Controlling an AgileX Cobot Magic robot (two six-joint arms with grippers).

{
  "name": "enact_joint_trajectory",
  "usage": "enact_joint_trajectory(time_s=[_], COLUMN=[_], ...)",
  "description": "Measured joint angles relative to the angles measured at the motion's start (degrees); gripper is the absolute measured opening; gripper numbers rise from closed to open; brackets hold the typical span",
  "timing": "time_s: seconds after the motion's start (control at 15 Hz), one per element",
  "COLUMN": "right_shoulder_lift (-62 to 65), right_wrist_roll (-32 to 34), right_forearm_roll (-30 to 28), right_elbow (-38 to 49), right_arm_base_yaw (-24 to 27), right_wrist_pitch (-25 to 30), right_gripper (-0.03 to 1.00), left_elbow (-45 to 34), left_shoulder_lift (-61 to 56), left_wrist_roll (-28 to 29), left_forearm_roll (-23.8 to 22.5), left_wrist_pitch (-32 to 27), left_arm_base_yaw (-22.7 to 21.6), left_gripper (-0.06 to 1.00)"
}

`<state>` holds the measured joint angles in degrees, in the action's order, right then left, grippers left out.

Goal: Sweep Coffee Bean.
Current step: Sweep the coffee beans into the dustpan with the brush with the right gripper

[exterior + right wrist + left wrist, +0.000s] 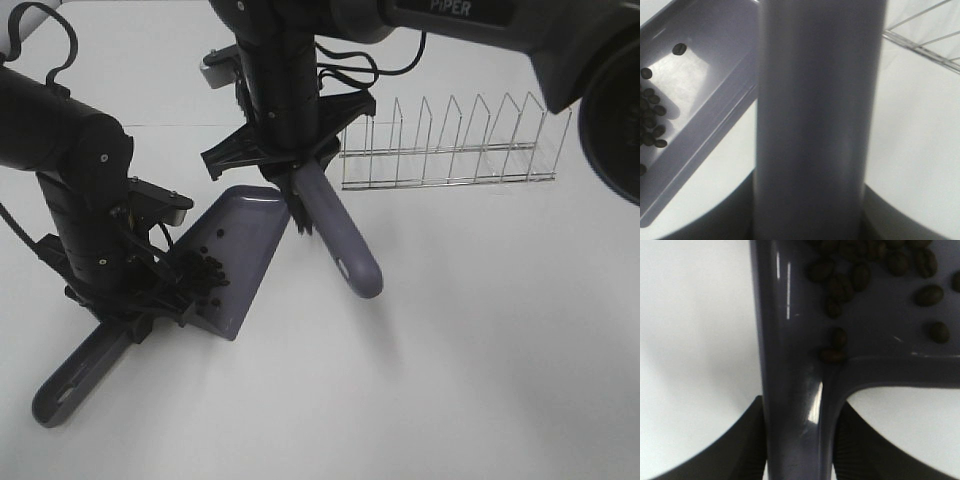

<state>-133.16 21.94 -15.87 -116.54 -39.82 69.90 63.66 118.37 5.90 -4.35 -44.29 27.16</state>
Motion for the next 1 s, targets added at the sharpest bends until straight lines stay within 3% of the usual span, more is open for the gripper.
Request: enact_joint_trajectory(time_s=[0.4,0.67,0.8,1.0], right_shoulder_lift=[3.15,3.21,1.89,-0.06], right_wrist_roll=[-0.23,-0.29,-0.29,-0.17], right_forearm_roll=[-1.26,-2.01,-0.11,7.16], right_elbow=[14.27,15.18,15.18,15.18], right_arm_base_yaw=[7.96,8.31,8.31,8.25], right_wrist_pitch=[0.17,-0.23,-0.29,-0.29], right_gripper=[0.28,0.28,0.28,0.28], left_elbow=[0.00,0.00,0.06,0.06], left_shoulder_lift=[0.00,0.00,0.00,0.00], left_wrist_roll=[0.00,0.00,0.00,0.00], left_forearm_roll=[0.00,0.00,0.00,0.00], left_wrist_pitch=[0.00,-0.11,-0.11,-0.11], left_arm_base_yaw=[0.00,0.00,0.00,0.00], left_gripper=[0.31,0.31,0.31,0.31])
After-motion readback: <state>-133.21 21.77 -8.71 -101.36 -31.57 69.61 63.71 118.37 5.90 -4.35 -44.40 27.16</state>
